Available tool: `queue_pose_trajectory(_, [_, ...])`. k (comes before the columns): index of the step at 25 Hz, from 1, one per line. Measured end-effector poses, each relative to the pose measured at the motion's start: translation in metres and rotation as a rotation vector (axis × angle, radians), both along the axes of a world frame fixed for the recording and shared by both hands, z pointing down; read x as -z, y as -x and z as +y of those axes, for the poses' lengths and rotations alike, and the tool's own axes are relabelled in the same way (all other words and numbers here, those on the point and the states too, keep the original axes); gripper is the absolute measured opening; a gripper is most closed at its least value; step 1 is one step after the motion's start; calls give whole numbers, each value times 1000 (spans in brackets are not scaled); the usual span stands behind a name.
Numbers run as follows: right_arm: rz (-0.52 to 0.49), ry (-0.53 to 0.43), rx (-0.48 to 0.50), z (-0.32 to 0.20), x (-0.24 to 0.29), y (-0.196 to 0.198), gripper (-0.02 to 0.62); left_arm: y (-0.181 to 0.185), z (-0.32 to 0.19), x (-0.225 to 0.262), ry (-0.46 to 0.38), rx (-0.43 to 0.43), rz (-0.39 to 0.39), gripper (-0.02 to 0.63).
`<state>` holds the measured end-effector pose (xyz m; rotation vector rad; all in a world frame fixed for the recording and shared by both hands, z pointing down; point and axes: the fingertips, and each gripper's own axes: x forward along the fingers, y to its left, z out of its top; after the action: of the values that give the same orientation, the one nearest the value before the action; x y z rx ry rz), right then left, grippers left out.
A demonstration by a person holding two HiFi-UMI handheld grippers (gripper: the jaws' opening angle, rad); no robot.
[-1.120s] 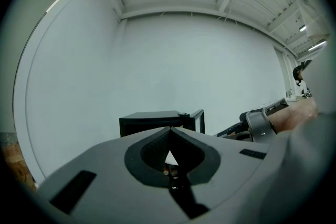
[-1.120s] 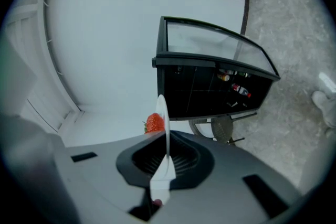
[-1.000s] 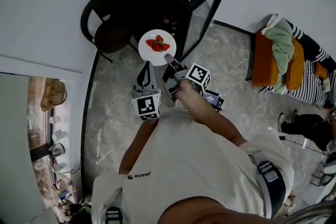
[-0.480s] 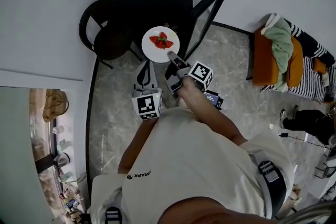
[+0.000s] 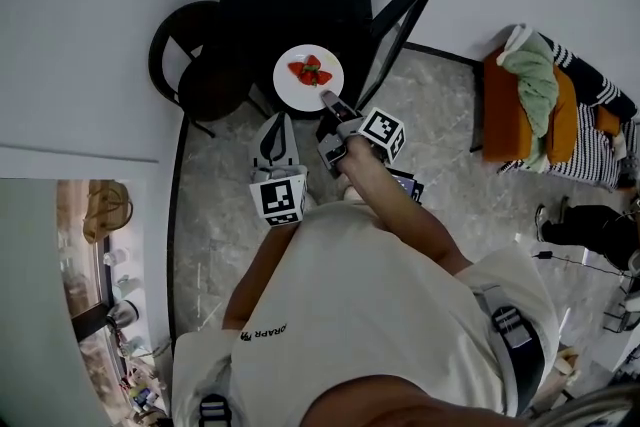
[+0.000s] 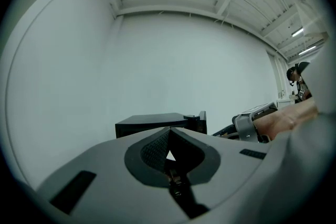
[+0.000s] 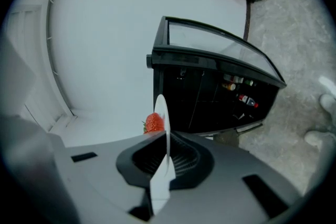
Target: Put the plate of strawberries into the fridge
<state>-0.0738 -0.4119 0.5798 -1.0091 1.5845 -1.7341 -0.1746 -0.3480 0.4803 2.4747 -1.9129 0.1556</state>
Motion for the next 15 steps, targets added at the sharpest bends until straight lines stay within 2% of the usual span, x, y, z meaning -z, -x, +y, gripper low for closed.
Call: queue_pose_trajectory(15, [21,63,-5,-25,-37,4,20,9,-5,-7,13,16,10,2])
